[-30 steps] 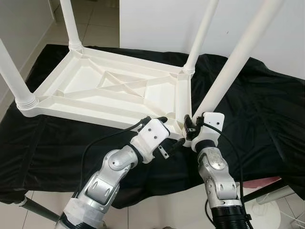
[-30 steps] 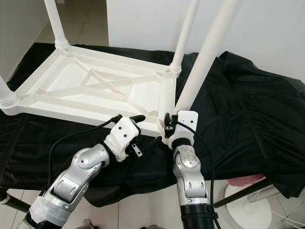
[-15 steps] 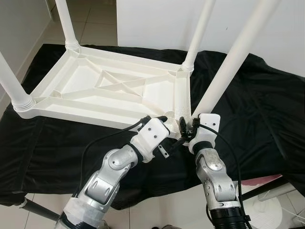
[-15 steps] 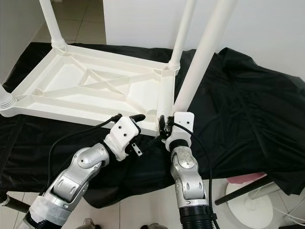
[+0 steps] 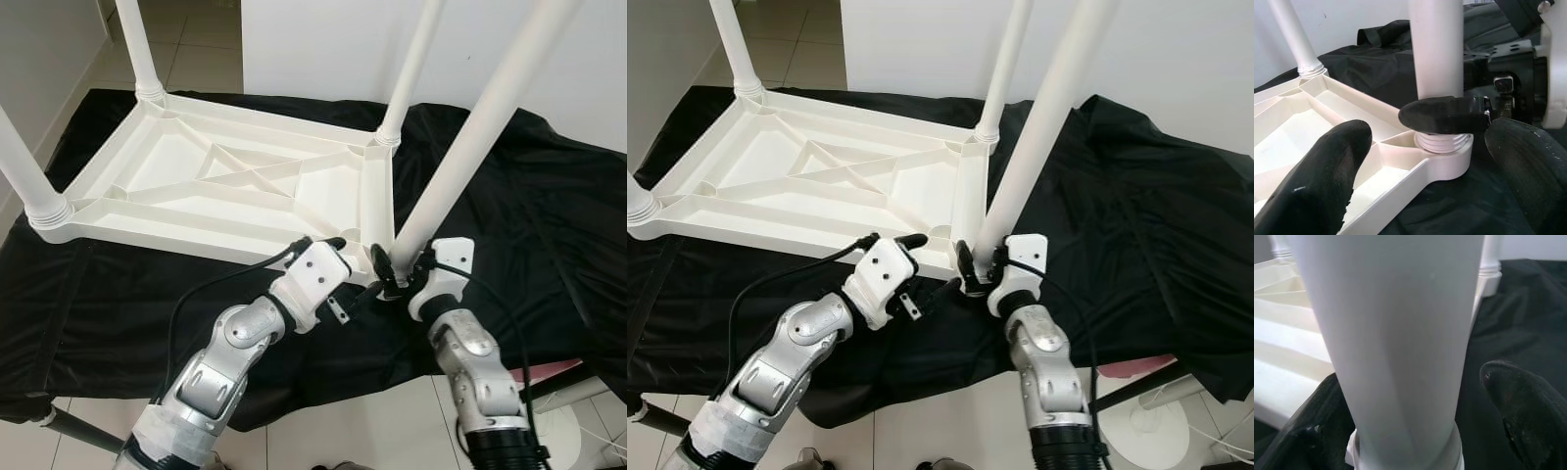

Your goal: Building children table

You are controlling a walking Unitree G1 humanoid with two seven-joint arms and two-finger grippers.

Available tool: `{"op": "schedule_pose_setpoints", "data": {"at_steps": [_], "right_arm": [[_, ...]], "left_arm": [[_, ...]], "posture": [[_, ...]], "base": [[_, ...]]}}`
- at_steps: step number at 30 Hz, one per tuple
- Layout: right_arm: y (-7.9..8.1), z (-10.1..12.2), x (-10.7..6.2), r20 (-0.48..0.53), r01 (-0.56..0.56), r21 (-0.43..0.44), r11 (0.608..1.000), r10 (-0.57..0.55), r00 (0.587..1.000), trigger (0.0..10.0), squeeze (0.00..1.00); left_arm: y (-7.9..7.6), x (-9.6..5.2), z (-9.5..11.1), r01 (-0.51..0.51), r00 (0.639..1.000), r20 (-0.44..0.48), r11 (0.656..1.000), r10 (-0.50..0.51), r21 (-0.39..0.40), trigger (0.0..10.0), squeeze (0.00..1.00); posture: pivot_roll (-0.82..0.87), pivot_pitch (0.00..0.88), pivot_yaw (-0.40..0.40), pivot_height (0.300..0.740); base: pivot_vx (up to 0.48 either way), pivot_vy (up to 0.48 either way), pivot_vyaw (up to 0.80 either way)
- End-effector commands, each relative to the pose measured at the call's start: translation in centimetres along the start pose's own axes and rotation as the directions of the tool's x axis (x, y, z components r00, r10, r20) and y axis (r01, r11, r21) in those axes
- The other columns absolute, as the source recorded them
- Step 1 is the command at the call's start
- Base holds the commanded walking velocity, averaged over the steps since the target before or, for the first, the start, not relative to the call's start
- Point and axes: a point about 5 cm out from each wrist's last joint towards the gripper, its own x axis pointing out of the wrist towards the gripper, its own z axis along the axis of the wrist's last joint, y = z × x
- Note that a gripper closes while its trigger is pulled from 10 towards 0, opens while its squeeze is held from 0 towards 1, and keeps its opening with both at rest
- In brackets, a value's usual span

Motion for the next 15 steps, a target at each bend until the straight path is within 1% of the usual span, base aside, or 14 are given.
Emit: {"op": "schedule_pose_setpoints", "data": {"at_steps": [1, 2, 3, 5, 7, 8, 9, 10, 11, 12, 13, 14, 15], "right_arm": [[-0.5, 0.1, -0.1, 0.01, -0.017, 0.0, 1.0, 0.017, 1.0, 10.0, 0.0], [-0.7, 0.2, -0.1, -0.001, -0.118, -0.029, 0.993, 0.118, 0.993, 10.0, 0.0], [-0.7, 0.2, -0.1, -0.001, -0.118, -0.029, 0.993, 0.118, 0.993, 10.0, 0.0], [-1.1, 0.2, -0.1, -0.033, -0.234, -0.046, 0.971, 0.232, 0.972, 10.0, 0.0], [-1.1, 0.2, -0.1, -0.033, -0.234, -0.046, 0.971, 0.232, 0.972, 10.0, 0.0], [-1.3, 0.2, -0.1, -0.043, -0.264, -0.043, 0.964, 0.262, 0.964, 10.0, 0.0], [-1.5, 0.3, 0.0, -0.054, -0.305, -0.063, 0.95, 0.302, 0.952, 10.0, 0.0], [-1.5, 0.1, 0.2, -0.095, -0.396, -0.099, 0.913, 0.387, 0.917, 10.0, 0.0], [-1.5, 0.1, 0.2, -0.095, -0.396, -0.099, 0.913, 0.387, 0.917, 10.0, 0.0], [-1.5, 0.0, 0.3, -0.106, -0.418, -0.106, 0.902, 0.408, 0.907, 10.0, 0.0], [-1.6, 0.0, 0.6, -0.108, -0.423, -0.11, 0.899, 0.413, 0.904, 10.0, 0.0], [-1.8, 0.0, 1.1, -0.113, -0.429, -0.127, 0.894, 0.416, 0.902, 6.7, 0.0], [-1.8, 0.0, 1.4, -0.117, -0.433, -0.139, 0.891, 0.419, 0.9, 6.7, 0.0]], "left_arm": [[-0.4, 0.2, -0.1, 0.034, 0.999, -0.005, 0.999, -0.034, 0.008, 10.0, 0.0], [-0.4, 0.2, -0.1, 0.035, 0.999, -0.005, 0.999, -0.035, 0.008, 10.0, 0.0], [-0.4, 0.2, -0.1, 0.035, 0.999, -0.005, 0.999, -0.035, 0.008, 10.0, 0.0], [-0.3, 0.2, -0.1, 0.036, 0.999, -0.006, 0.999, -0.036, 0.01, 10.0, 0.0], [-0.3, 0.2, -0.1, 0.036, 0.999, -0.006, 0.999, -0.036, 0.01, 10.0, 0.0], [-0.3, 0.2, -0.1, 0.037, 0.999, -0.007, 0.999, -0.037, 0.011, 10.0, 0.0], [-0.4, 0.2, -0.1, 0.037, 0.999, -0.007, 0.999, -0.037, 0.011, 10.0, 0.0], [-0.5, 0.2, -0.1, 0.039, 0.999, -0.005, 0.999, -0.039, 0.012, 10.0, 0.0], [-0.5, 0.2, -0.1, 0.039, 0.999, -0.005, 0.999, -0.039, 0.012, 10.0, 0.0], [-0.5, 0.3, -0.1, 0.04, 0.999, -0.004, 0.999, -0.04, 0.012, 10.0, 0.0], [-0.5, 0.3, 0.0, 0.041, 0.999, -0.004, 0.999, -0.041, 0.014, 10.0, 0.0], [-0.4, 0.3, 0.0, 0.041, 0.999, -0.004, 0.999, -0.04, 0.015, 10.0, 0.0], [-0.4, 0.3, 0.0, 0.041, 0.999, -0.004, 0.999, -0.04, 0.015, 10.0, 0.0]], "posture": [[-0.02, 0.078, -0.102, 0.74], [-0.01, 0.074, -0.103, 0.74], [-0.01, 0.074, -0.103, 0.74], [-0.01, 0.07, -0.104, 0.74], [-0.01, 0.07, -0.104, 0.74], [-0.01, 0.07, -0.104, 0.74], [-0.01, 0.067, -0.103, 0.74], [-0.01, 0.064, -0.102, 0.74], [-0.01, 0.064, -0.102, 0.74], [-0.01, 0.064, -0.102, 0.74], [-0.01, 0.06, -0.101, 0.74], [0.0, 0.058, -0.098, 0.74], [0.0, 0.058, -0.098, 0.74]], "base": [[0.0, 0.0, 0.0], [0.0, 0.0, 0.0], [0.0, 0.0, 0.0], [0.0, 0.0, 0.0], [0.0, 0.0, 0.0], [0.0, 0.0, 0.0], [0.0, 0.0, 0.0], [0.0, 0.0, 0.0], [0.0, 0.0, 0.0], [0.0, 0.0, 0.0], [0.0, 0.0, 0.0], [0.0, 0.0, 0.0], [0.0, 0.0, 0.0]]}}
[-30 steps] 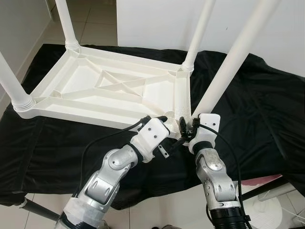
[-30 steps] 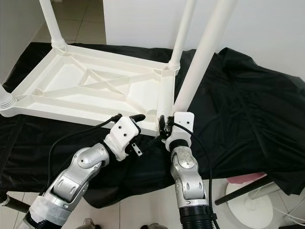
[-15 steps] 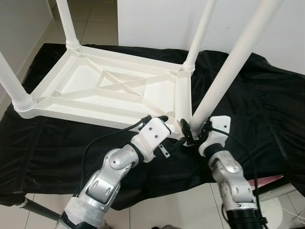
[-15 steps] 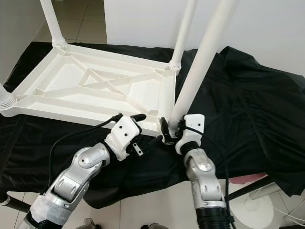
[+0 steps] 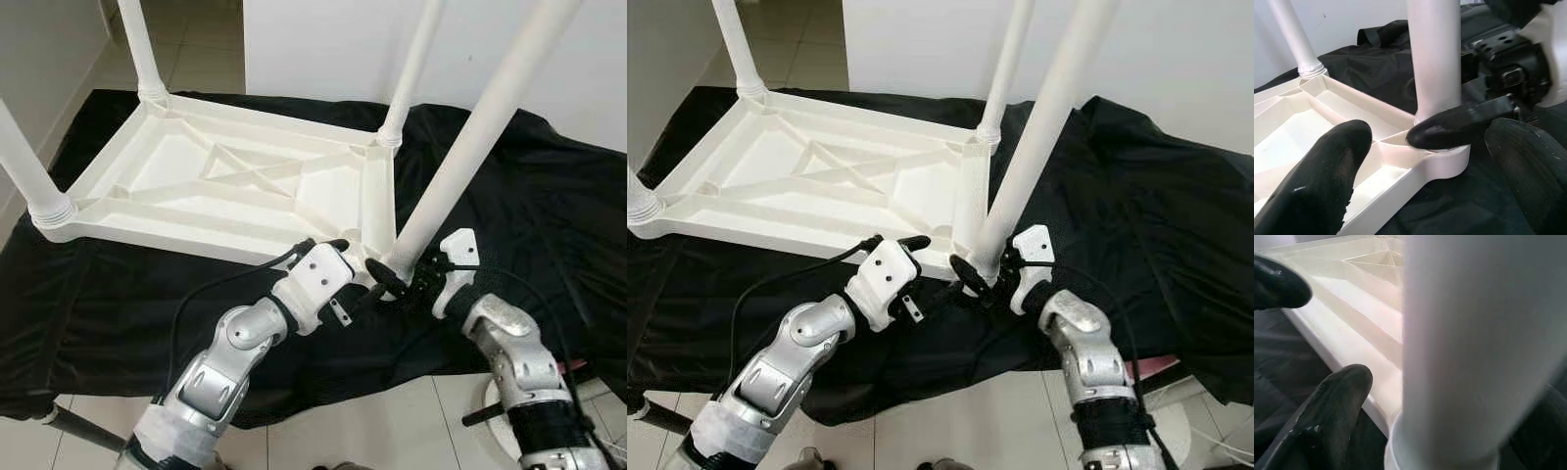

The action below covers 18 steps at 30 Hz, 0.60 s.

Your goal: Building children table

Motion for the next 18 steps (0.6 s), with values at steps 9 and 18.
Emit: {"op": "schedule_pose_setpoints", "data": {"at_steps": [9, 18], "right_arm": [[-1.0, -0.6, 1.0, -0.04, -0.048, -0.038, 0.998, 0.047, 0.998, 0.0, 0.0], [-0.6, -1.3, 1.3, -0.023, -0.006, -0.007, 1.0, 0.006, 1.0, 10.0, 0.0]], "left_arm": [[-0.1, 0.1, -0.1, 0.025, 1.0, -0.01, 0.999, -0.024, 0.022, 10.0, 0.0], [0.1, -0.3, -0.2, -0.002, 1.0, -0.021, 1.0, 0.003, 0.025, 10.0, 0.0]], "posture": [[0.02, 0.052, -0.109, 0.74], [0.05, 0.049, -0.127, 0.74]], "base": [[0.0, 0.0, 0.0], [0.0, 0.0, 0.0]]}}
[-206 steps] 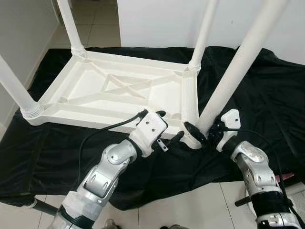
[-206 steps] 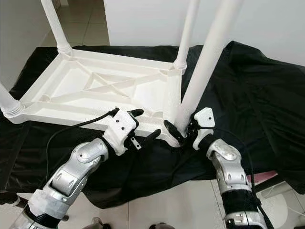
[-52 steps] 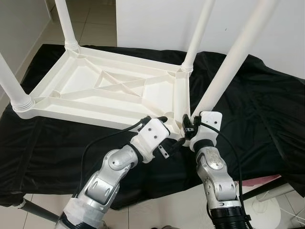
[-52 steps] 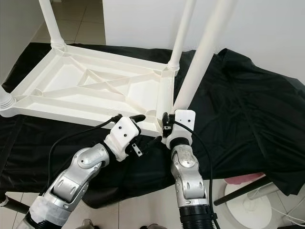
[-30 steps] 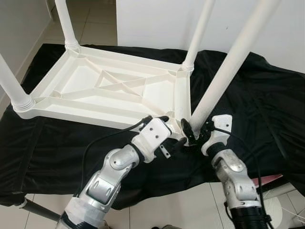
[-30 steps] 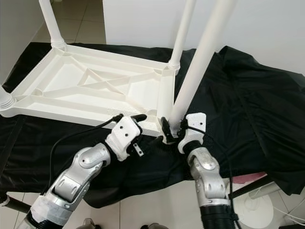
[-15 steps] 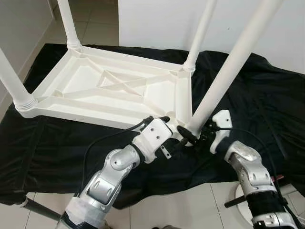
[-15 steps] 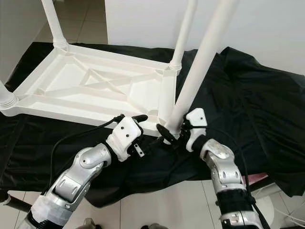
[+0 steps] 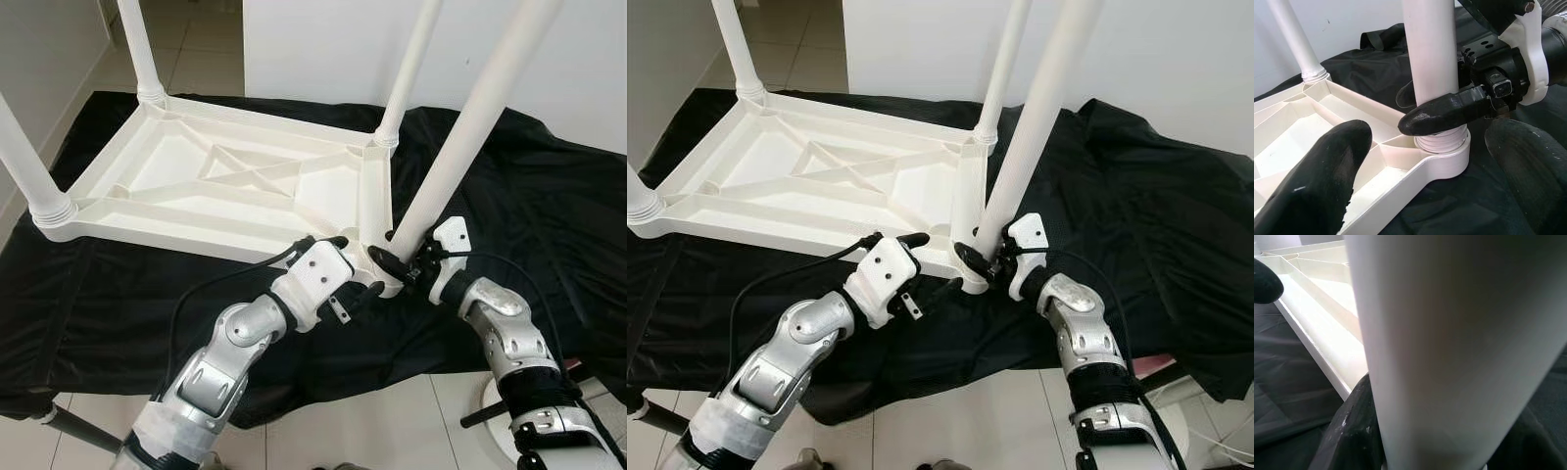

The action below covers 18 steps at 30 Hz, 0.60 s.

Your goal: Building children table

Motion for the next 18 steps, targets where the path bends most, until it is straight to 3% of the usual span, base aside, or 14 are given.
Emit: {"op": "schedule_pose_setpoints", "data": {"at_steps": [1, 9, 11, 16, 18], "right_arm": [[0.4, -0.8, 0.1, -0.031, 0.022, -0.005, 1.0, -0.022, 0.999, 10.0, 0.0], [0.0, -1.0, -0.1, -0.046, 0.125, 0.011, 0.992, -0.125, 0.991, 10.0, 0.0], [0.0, -0.5, -0.2, 0.007, 0.239, 0.041, 0.97, -0.24, 0.971, 10.0, 0.0], [1.0, -0.3, -0.3, 0.046, 0.347, 0.094, 0.933, -0.352, 0.935, 10.0, 0.0], [1.2, -0.4, -0.5, 0.034, 0.436, 0.131, 0.891, -0.443, 0.896, 10.0, 0.0]], "left_arm": [[-0.3, -0.2, -0.3, 0.004, 1.0, -0.015, 1.0, -0.004, 0.003, 10.0, 0.0], [-0.3, -0.2, -0.5, 0.001, 1.0, -0.018, 1.0, -0.001, -0.005, 10.0, 0.0], [-0.2, -0.2, -0.8, -0.004, 1.0, -0.023, 1.0, 0.003, -0.015, 10.0, 0.0], [-0.2, -0.2, -1.1, -0.006, 1.0, -0.024, 0.999, 0.005, -0.033, 10.0, 0.0], [-0.4, -0.1, -1.0, 0.0, 1.0, -0.02, 1.0, -0.001, -0.03, 10.0, 0.0]], "posture": [[0.06, 0.046, -0.13, 0.74], [0.06, 0.035, -0.132, 0.74], [0.05, 0.032, -0.132, 0.74], [0.04, 0.03, -0.126, 0.74], [0.04, 0.029, -0.126, 0.74]], "base": [[0.0, 0.0, 0.0], [0.0, 0.0, 0.0], [0.0, 0.0, 0.0], [0.0, 0.0, 0.0], [0.0, 0.0, 0.0]]}}
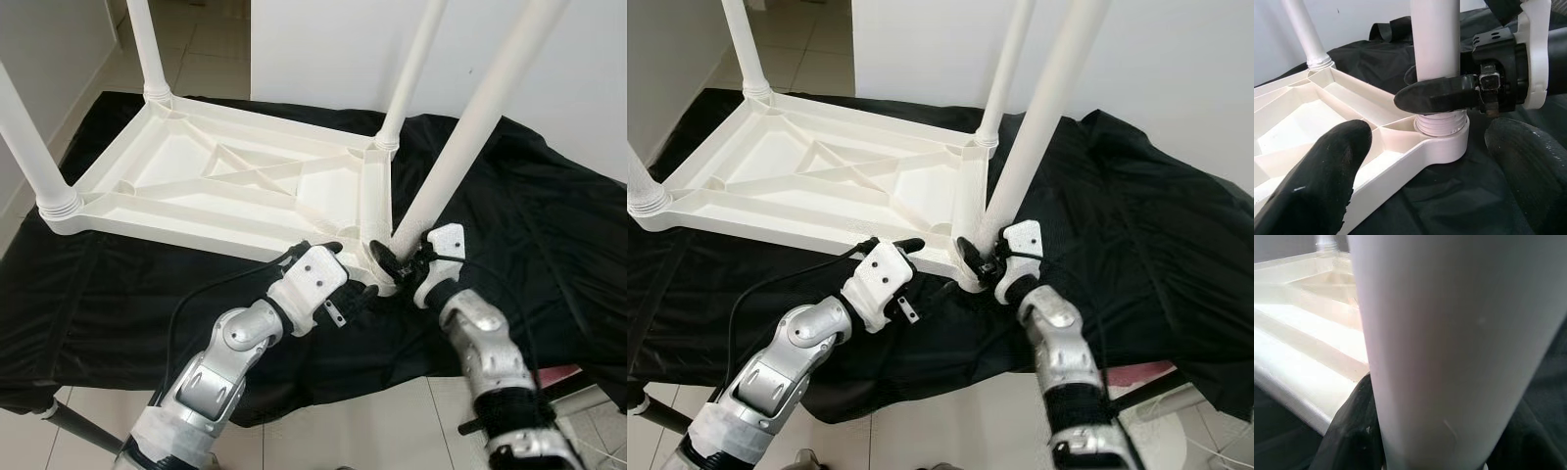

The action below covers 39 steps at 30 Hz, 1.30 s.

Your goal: Building children table

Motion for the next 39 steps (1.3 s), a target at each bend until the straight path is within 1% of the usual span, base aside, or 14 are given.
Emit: {"op": "schedule_pose_setpoints", "data": {"at_steps": [1, 2, 5, 6, 9, 15, 21, 22, 27, 32, 33, 36, 38, 39], "right_arm": [[-0.4, 0.0, -0.6, 0.004, 0.141, 0.018, 0.99, -0.141, 0.99, 10.0, 0.0], [-0.4, 0.0, -0.6, 0.004, 0.141, 0.018, 0.99, -0.141, 0.99, 10.0, 0.0], [0.4, -0.2, -1.4, 0.006, 0.288, 0.065, 0.955, -0.289, 0.957, 10.0, 0.0], [0.4, -0.2, -1.4, 0.006, 0.288, 0.065, 0.955, -0.289, 0.957, 10.0, 0.0], [1.9, -0.1, -1.6, 0.016, 0.396, 0.083, 0.914, -0.399, 0.917, 10.0, 0.0], [3.3, 0.7, -1.3, 0.053, 0.36, 0.073, 0.93, -0.364, 0.93, 10.0, 0.0], [2.1, 0.9, -1.8, 0.055, 0.373, 0.078, 0.925, -0.377, 0.924, 10.0, 0.0], [2.0, 1.0, -1.9, 0.06, 0.365, 0.083, 0.927, -0.37, 0.927, 10.0, 1.0], [1.2, 1.5, -2.3, 0.076, 0.299, 0.111, 0.948, -0.308, 0.948, 10.0, 1.0], [0.4, 1.6, -2.3, 0.078, 0.237, 0.099, 0.967, -0.245, 0.966, 10.0, 1.0], [0.1, 1.7, -2.3, 0.078, 0.196, 0.082, 0.977, -0.203, 0.976, 10.0, 0.0], [-0.3, 1.6, -2.2, 0.05, 0.06, 0.039, 0.997, -0.062, 0.997, 10.0, 0.0], [-0.4, 1.6, -2.2, 0.043, 0.04, 0.035, 0.999, -0.041, 0.998, 10.0, 0.0], [-0.4, 1.7, -2.3, 0.038, -0.025, -0.007, 1.0, 0.025, 0.999, 10.0, 0.0]], "left_arm": [[-0.5, 0.2, 0.0, 0.02, 1.0, 0.009, 1.0, -0.019, -0.003, 10.0, 0.0], [-0.5, 0.2, 0.0, 0.02, 1.0, 0.009, 1.0, -0.019, -0.003, 10.0, 0.0], [-0.3, 0.3, 0.3, 0.014, 1.0, 0.02, 1.0, -0.014, -0.004, 10.0, 0.0], [-0.3, 0.3, 0.3, 0.014, 1.0, 0.02, 1.0, -0.014, -0.004, 10.0, 0.0], [-0.5, 0.6, 0.4, 0.025, 0.999, 0.032, 1.0, -0.025, -0.004, 10.0, 0.0], [-0.6, 0.8, 0.3, 0.036, 0.999, 0.032, 0.999, -0.036, -0.006, 10.0, 0.0], [-0.6, 0.9, 0.3, 0.042, 0.999, 0.031, 0.999, -0.042, 0.001, 10.0, 0.0], [-0.5, 0.9, 0.3, 0.04, 0.999, 0.031, 0.999, -0.04, 0.001, 10.0, 0.0], [-0.6, 0.8, 0.1, 0.038, 0.999, 0.022, 0.999, -0.038, 0.011, 10.0, 0.0], [-0.7, 0.8, 0.0, 0.039, 0.999, 0.017, 0.999, -0.039, 0.017, 10.0, 0.0], [-0.6, 0.8, 0.1, 0.034, 0.999, 0.019, 0.999, -0.034, 0.017, 10.0, 0.0], [-0.4, 0.8, 0.1, 0.022, 0.999, 0.022, 1.0, -0.023, 0.017, 10.0, 0.0], [-0.4, 0.8, 0.2, 0.022, 1.0, 0.022, 1.0, -0.022, 0.016, 10.0, 0.0], [-0.4, 0.7, 0.1, 0.021, 1.0, 0.019, 1.0, -0.021, 0.016, 10.0, 0.0]], "posture": [[0.04, 0.029, -0.126, 0.74], [0.04, 0.029, -0.126, 0.74], [0.04, 0.03, -0.129, 0.74], [0.04, 0.03, -0.129, 0.74], [0.01, 0.028, -0.123, 0.74], [-0.01, 0.026, -0.113, 0.74], [-0.02, 0.026, -0.114, 0.74], [-0.02, 0.026, -0.116, 0.74], [-0.02, 0.026, -0.119, 0.74], [-0.01, 0.028, -0.126, 0.74], [-0.01, 0.029, -0.128, 0.74], [-0.01, 0.03, -0.13, 0.74], [-0.01, 0.03, -0.132, 0.74], [-0.01, 0.03, -0.132, 0.74]], "base": [[0.0, 0.0, 0.0], [0.0, 0.0, 0.0], [0.0, 0.0, 0.0], [0.0, 0.0, 0.0], [0.0, 0.0, 0.0], [0.0, 0.0, 0.0], [0.0, 0.0, 0.0], [0.0, 0.0, 0.0], [0.0, 0.0, 0.0], [0.0, 0.0, 0.0], [0.0, 0.0, 0.0], [0.0, 0.0, 0.0], [0.0, 0.0, 0.0], [0.0, 0.0, 0.0]]}}
